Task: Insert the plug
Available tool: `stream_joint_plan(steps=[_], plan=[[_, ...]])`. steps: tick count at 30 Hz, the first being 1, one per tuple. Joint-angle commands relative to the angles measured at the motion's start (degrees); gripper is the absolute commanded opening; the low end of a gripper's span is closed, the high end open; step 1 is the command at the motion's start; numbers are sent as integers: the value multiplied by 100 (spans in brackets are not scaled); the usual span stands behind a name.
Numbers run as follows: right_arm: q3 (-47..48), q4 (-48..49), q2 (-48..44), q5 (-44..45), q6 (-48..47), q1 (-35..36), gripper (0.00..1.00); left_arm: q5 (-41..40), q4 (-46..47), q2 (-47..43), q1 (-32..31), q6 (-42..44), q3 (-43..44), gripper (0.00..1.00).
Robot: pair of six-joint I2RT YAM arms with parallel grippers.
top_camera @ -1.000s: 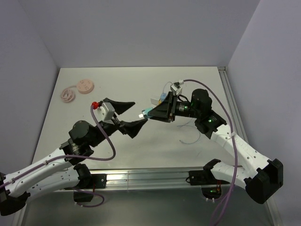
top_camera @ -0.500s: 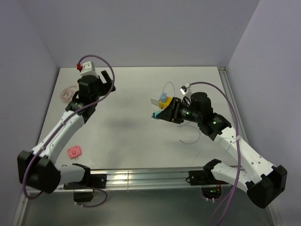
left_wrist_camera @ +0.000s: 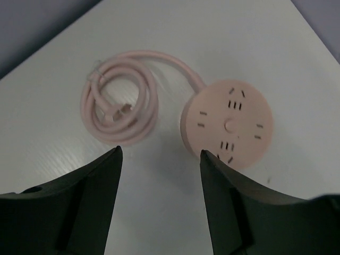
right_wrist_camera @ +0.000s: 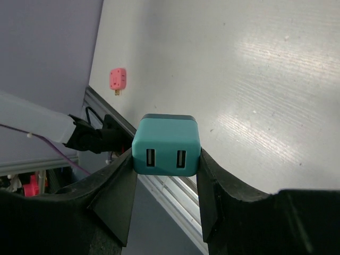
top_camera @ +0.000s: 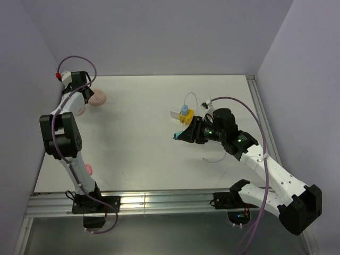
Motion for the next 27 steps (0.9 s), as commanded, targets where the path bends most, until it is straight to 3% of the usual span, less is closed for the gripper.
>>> stream_joint_plan(steps=[1, 7, 20, 24, 27], plan=[[-143, 376, -105, -118, -148, -18, 0, -278, -97, 352, 171, 142, 803, 66], [-310, 499, -132, -268, -191, -36, 0, -559, -448, 1319, 373, 467, 1796, 71], [-284, 385, -123, -206, -262, -62, 0, -447, -845, 2110, 540, 477, 2185, 69], [-258, 385, -149, -188, -236, -71, 0, -103, -853, 2112, 567, 416, 2098, 53], [-249, 376, -176, -180, -227, -71, 0, 273, -765, 2015, 575, 372, 1869, 32]])
